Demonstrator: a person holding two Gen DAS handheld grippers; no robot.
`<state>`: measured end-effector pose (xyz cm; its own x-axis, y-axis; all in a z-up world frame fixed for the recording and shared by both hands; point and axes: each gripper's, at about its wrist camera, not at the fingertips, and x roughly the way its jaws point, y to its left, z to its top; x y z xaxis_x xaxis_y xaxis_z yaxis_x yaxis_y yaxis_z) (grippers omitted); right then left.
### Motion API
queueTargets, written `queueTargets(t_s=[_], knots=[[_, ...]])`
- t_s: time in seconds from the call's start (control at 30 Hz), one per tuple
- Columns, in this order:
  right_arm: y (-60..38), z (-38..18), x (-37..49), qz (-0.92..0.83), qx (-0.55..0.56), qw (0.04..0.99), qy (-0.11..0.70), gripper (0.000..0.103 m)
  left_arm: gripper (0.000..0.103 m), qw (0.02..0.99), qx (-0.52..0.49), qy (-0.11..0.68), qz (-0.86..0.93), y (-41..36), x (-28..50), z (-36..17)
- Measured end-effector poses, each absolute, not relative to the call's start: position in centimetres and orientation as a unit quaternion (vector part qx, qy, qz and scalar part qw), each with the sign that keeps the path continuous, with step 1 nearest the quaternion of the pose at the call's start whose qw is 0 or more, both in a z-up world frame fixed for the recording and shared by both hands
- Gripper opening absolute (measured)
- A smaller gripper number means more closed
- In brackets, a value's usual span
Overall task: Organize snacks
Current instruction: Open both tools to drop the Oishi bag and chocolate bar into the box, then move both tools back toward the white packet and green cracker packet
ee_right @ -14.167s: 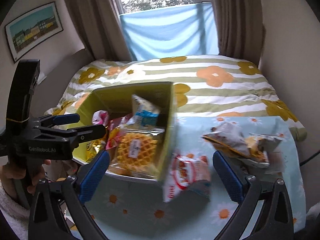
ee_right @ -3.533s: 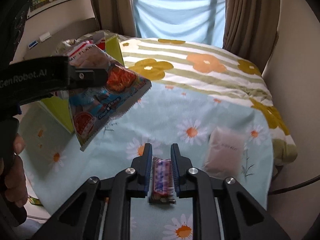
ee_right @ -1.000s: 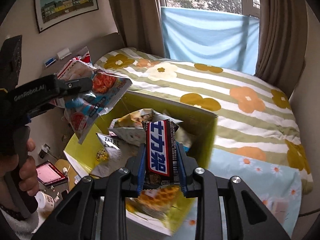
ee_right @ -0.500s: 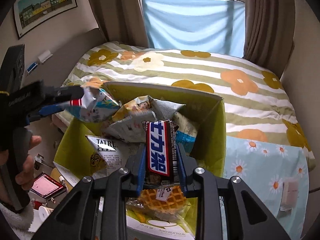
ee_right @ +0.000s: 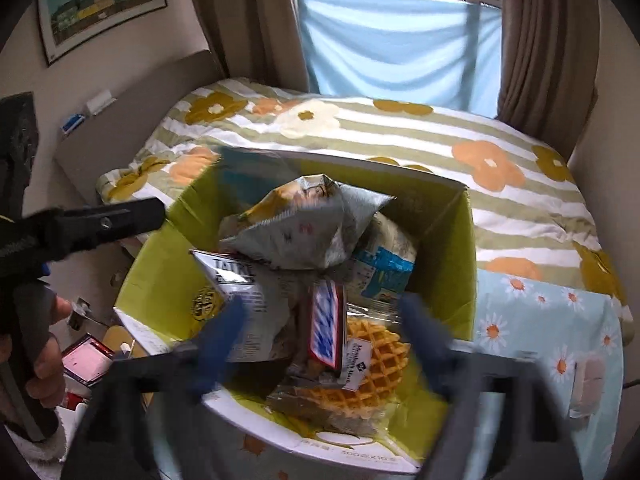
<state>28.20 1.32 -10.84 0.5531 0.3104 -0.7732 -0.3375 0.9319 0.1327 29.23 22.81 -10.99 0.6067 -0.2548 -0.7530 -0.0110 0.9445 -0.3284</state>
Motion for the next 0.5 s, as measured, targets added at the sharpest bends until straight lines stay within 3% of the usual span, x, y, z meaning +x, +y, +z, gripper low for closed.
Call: queueTargets(t_s=[0.23,0.33,0.5], knots=[[0.5,-11.4,27.2,0.175,-0.017,0.886,0.429,0.087,0.103,0.881,-0.143,0.446,-0.067,22.0,28.3,-11.6],[0.3,-11.1,26.8,0.163,-0.029,0.892,0.421,0.102,0.103,0.88,-0.141,0.448,-0.073,21.6,28.2,-11.6],[-0.8,-10.4,26.1,0.149,-0.025,0.898,0.413,0.102,0.103,0.883,-0.132,0.443,-0.079,20.6,28.0,-11.1]])
